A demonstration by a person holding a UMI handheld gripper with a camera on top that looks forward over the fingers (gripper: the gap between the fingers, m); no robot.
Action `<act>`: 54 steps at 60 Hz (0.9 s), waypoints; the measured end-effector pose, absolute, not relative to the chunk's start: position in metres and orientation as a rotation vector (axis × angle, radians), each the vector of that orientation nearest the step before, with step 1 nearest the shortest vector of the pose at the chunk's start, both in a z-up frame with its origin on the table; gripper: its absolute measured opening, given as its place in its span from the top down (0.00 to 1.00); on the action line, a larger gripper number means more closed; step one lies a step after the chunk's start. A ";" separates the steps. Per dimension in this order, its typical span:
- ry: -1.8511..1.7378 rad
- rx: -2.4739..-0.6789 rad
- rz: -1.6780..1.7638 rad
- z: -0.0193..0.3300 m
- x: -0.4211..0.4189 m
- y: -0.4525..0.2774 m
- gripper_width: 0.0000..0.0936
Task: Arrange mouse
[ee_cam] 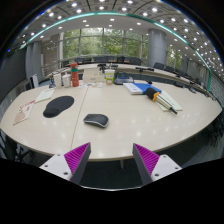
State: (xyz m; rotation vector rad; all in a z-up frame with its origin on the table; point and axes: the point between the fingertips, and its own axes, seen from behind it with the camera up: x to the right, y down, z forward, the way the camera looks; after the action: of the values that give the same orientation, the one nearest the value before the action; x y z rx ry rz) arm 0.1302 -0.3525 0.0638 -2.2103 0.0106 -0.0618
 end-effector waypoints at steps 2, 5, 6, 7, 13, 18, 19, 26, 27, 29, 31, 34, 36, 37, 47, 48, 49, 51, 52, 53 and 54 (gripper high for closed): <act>0.000 -2.206 -0.055 0.057 0.120 -0.334 0.08; -0.009 -2.213 -0.073 0.044 0.112 -0.310 0.09; -0.010 -2.217 -0.082 0.039 0.110 -0.303 0.09; -0.011 -2.223 -0.091 0.034 0.109 -0.296 0.09; -0.019 -2.245 -0.119 0.014 0.099 -0.260 0.09; -0.052 -2.265 -0.137 -0.001 0.094 -0.237 0.09; -0.060 -2.269 -0.143 -0.003 0.093 -0.233 0.09; -0.085 -2.270 -0.158 -0.006 0.095 -0.206 0.09; -0.087 -2.268 -0.154 -0.005 0.095 -0.202 0.08; -0.091 -2.268 -0.142 -0.005 0.093 -0.195 0.09; -0.096 -2.274 -0.133 -0.006 0.093 -0.187 0.09; -0.103 -2.274 -0.125 -0.005 0.094 -0.178 0.09; -0.106 -2.274 -0.126 -0.005 0.096 -0.171 0.09; -0.107 -2.276 -0.126 -0.006 0.095 -0.167 0.09; -0.098 -2.283 -0.096 -0.007 0.101 -0.140 0.09; -0.096 -2.283 -0.090 -0.007 0.100 -0.138 0.09; -0.095 -2.283 -0.084 -0.008 0.100 -0.136 0.09; -0.097 -2.285 -0.067 -0.009 0.100 -0.133 0.11; -0.099 -2.285 -0.059 -0.010 0.100 -0.131 0.12; -0.099 -2.285 -0.052 -0.010 0.100 -0.129 0.13; -0.100 -2.284 -0.047 -0.011 0.101 -0.128 0.15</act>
State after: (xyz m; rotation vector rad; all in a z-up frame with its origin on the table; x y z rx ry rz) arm 0.1007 -0.1275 -0.0108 -2.2843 -0.0997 -0.0471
